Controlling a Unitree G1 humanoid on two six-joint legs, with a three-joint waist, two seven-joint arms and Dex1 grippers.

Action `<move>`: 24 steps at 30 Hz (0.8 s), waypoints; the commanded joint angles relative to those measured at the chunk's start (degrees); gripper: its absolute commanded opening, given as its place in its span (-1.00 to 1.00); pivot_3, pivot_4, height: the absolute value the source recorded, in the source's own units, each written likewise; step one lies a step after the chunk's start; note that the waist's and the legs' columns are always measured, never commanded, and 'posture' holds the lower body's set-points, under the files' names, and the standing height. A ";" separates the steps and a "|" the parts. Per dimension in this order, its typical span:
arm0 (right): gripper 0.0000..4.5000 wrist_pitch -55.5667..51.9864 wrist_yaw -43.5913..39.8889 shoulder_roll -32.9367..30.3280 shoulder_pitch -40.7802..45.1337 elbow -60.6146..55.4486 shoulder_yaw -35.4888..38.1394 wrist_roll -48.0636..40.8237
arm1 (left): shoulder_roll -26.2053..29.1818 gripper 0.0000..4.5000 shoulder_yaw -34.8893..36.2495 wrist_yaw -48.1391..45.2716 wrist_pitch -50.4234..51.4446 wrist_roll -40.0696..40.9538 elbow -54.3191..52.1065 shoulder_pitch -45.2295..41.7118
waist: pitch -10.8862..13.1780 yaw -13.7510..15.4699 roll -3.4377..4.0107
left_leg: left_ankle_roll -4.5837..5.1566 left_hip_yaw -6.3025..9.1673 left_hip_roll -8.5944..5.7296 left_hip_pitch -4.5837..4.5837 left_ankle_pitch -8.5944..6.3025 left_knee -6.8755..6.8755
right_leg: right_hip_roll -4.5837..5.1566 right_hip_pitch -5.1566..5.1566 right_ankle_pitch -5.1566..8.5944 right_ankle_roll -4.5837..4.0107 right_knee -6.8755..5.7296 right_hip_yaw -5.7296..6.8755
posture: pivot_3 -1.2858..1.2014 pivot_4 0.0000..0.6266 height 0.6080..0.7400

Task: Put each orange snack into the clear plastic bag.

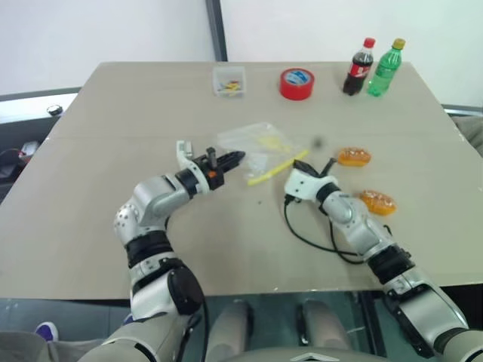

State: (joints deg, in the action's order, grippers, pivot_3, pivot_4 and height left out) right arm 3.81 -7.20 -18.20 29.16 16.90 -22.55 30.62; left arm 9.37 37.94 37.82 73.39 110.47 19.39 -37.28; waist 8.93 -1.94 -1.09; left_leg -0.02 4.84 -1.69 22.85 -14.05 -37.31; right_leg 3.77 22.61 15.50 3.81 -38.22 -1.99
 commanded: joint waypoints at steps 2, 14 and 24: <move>-0.99 -0.80 -1.78 -0.43 -2.86 -6.15 1.26 -0.55 | 2.44 -1.00 -4.84 -2.23 -3.25 2.53 -3.13 1.53 | 0.00 0.05 0.00 | 0.00 -0.02 -0.03 0.00 0.00 0.00 | -0.01 -0.01 0.00 0.00 0.00 -0.01 | 0.03 -0.52 1.00; -1.00 -1.99 -4.22 -0.65 -5.36 -10.50 3.15 -1.78 | 4.78 -0.35 -14.12 -10.96 -9.32 -6.53 -1.29 2.45 | 0.00 0.06 0.01 | 0.01 -0.03 -0.09 -0.02 0.01 -0.02 | -0.08 -0.01 0.00 -0.01 -0.01 -0.02 | 0.03 -0.52 1.00; 0.10 -4.70 -3.22 -1.38 -9.98 -15.84 6.28 -1.93 | 5.16 -1.00 -14.22 -10.56 -10.82 -2.80 -0.16 1.20 | 0.00 0.27 0.01 | 0.01 -0.03 -0.09 -0.01 0.00 -0.02 | -0.08 -0.01 0.00 0.00 -0.01 -0.02 | 0.03 -0.52 1.00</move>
State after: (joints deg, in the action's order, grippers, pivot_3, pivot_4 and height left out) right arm -0.31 -11.20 -19.36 19.82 4.35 -17.53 28.25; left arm 14.19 23.94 27.32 62.71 104.99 19.70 -34.90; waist 8.93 -1.67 -1.09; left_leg -0.01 4.80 -1.77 22.84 -14.04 -37.33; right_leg 3.69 22.60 15.51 3.81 -38.23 -2.01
